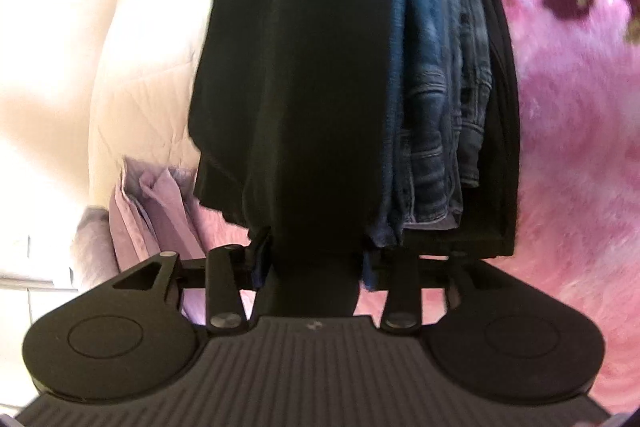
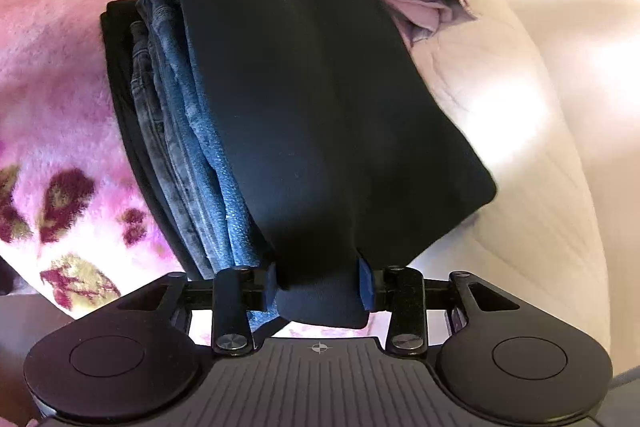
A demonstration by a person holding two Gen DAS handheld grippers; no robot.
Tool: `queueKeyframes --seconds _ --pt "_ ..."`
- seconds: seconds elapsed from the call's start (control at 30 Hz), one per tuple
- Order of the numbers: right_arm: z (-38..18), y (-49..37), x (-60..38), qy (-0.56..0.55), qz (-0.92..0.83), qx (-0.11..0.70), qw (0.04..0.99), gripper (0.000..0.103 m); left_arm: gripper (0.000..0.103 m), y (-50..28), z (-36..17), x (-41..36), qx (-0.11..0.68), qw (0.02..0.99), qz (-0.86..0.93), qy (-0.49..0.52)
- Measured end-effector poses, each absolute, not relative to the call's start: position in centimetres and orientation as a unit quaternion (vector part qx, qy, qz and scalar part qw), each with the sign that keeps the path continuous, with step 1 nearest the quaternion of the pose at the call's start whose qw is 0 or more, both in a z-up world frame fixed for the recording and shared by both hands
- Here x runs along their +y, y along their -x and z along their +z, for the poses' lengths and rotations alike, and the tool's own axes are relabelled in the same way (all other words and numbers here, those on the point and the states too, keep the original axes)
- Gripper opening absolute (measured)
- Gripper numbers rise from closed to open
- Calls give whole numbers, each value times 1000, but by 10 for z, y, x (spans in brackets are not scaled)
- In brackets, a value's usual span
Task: Fold clothes
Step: 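Carry the jacket with both grippers onto the stack of folded jeans, then lower the jacket onto the jeans stack and open both grippers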
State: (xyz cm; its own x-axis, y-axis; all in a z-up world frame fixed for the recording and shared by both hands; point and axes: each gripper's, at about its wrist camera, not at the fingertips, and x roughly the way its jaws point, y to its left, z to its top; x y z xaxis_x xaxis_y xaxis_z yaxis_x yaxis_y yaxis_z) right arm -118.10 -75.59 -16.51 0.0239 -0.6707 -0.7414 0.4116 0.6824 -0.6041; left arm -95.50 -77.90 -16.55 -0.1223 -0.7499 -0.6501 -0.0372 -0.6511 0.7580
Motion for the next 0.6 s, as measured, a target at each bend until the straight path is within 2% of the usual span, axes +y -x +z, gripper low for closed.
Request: queueKeyframes --seconds 0.2,0.33,0.47,0.6 --pt "-156 1184 -740 78 -416 587 690 52 45 945 -147 -773 -265 290 -677 -623" --pt "-145 1183 -723 -1 -452 567 689 55 46 942 -130 -766 -178 334 -689 -618" --pt "-132 1182 -703 -102 -490 519 693 57 49 947 -104 -758 -94 376 -717 -579" --pt "-108 1185 -694 -200 -538 409 710 57 50 960 -87 -763 -82 383 -743 -542"
